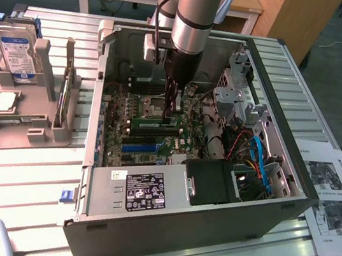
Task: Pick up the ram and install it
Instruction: 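Insert the ram into the slot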
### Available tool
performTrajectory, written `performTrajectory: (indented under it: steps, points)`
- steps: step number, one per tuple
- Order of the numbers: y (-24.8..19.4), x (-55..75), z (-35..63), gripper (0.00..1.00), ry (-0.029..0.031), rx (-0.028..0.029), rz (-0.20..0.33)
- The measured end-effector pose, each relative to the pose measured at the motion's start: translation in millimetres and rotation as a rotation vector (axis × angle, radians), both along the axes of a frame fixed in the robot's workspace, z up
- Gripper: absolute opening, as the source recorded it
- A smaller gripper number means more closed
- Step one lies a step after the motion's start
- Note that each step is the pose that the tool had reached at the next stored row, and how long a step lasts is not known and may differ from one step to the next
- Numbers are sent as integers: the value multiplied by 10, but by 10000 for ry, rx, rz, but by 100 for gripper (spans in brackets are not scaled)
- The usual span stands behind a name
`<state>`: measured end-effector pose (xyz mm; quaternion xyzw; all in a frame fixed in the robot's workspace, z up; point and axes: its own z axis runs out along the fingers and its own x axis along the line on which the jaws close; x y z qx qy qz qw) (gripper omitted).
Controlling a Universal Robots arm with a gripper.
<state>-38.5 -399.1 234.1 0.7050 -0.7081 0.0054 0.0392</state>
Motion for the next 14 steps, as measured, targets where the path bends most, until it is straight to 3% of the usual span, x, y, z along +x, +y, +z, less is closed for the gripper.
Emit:
performTrajectory:
  steps: [8,14]
  points:
    - [0,0,-14,12,0,0,0]
    - [0,0,-14,12,-19,51,0]
